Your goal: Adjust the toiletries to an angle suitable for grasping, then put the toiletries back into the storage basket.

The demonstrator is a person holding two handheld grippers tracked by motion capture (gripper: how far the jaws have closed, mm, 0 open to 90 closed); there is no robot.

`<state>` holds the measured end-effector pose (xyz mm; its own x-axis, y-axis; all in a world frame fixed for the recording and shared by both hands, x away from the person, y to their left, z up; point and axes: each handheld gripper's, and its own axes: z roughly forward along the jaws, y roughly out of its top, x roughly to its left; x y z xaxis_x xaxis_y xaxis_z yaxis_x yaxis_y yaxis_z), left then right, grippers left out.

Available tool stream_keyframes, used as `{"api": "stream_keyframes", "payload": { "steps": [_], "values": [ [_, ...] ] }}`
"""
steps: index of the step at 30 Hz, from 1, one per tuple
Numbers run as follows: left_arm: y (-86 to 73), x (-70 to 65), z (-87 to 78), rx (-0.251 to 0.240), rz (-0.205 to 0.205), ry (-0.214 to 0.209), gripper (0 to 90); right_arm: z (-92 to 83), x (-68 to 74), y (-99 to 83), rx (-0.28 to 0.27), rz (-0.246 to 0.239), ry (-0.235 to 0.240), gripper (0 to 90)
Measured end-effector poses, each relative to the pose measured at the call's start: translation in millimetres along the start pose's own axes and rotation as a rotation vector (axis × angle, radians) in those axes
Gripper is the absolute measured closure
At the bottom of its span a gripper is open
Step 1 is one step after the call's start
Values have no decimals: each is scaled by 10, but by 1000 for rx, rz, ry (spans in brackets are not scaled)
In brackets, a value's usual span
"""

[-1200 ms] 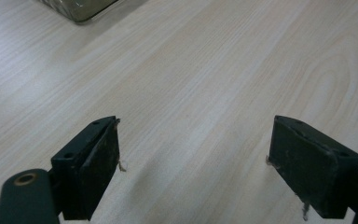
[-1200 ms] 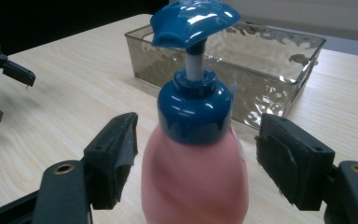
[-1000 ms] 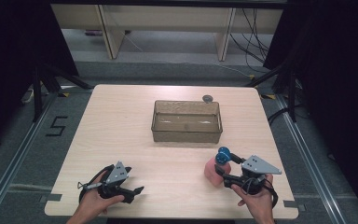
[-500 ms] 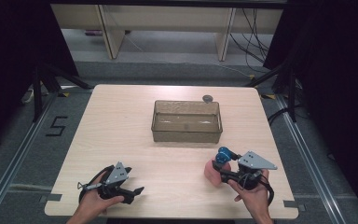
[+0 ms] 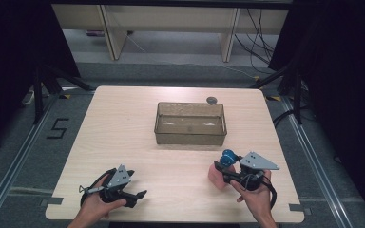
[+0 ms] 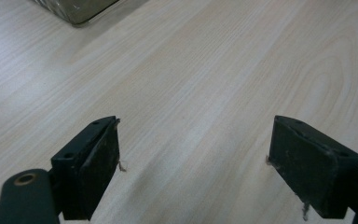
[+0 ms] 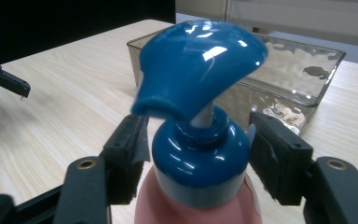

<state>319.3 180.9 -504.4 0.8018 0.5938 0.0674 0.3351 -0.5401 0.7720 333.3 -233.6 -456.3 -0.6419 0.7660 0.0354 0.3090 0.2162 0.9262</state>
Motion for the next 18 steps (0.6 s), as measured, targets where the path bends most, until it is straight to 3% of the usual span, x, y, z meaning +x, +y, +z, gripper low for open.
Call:
{"api": "stream_keyframes", "payload": {
  "steps": [3, 6, 11, 14, 18],
  "values": [
    [4, -6, -3, 2, -1, 1, 159, 14, 7, -4, 6, 10, 8, 442],
    [3, 4, -7, 0, -3, -8, 159, 19, -15, -5, 1, -11, 3, 496],
    [6, 0, -2, 3, 6, 7, 159, 24, -10, -13, -15, 1, 12, 512],
    [5, -4, -14, 8, -2, -15, 160, 23, -12, -13, -13, -1, 9, 513],
    [-1, -3, -5, -1, 6, 5, 160, 9, 3, -2, 5, -2, 7, 521]
  ]
}}
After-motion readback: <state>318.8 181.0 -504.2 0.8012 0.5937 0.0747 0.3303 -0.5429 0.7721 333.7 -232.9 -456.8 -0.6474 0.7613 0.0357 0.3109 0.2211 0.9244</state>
